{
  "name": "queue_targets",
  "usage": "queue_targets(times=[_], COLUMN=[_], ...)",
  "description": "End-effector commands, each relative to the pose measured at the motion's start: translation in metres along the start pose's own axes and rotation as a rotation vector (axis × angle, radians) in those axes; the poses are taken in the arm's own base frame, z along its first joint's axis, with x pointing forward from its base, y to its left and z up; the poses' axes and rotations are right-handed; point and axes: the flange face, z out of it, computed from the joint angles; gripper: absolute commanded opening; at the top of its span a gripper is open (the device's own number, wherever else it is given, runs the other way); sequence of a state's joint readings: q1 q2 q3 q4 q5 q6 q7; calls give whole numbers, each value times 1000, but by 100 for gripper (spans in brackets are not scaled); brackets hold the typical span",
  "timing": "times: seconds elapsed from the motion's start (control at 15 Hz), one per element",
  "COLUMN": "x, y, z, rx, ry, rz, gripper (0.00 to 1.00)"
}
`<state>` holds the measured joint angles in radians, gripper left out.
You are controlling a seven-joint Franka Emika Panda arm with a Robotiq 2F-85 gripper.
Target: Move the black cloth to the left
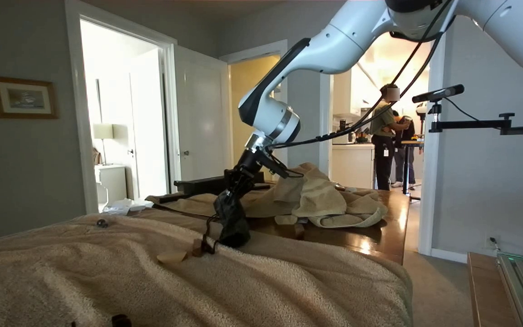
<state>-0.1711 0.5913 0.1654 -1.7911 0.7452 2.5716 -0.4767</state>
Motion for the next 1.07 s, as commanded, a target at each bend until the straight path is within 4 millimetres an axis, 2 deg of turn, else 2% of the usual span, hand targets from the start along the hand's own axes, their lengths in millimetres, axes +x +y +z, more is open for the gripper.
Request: queue_targets(times=[0.0,0.27,0.47,0.73,1.0], x=[-7,-23,-45,-81,-111], y=[-35,-80,-108,-136,-171], z=[-40,-82,-106,-121,-122], rx=[52,109,165,203,208], ry=[56,112,131,87,5], rz=[-59,-165,-259,-418,-626], gripper=[0,0,0,0,0])
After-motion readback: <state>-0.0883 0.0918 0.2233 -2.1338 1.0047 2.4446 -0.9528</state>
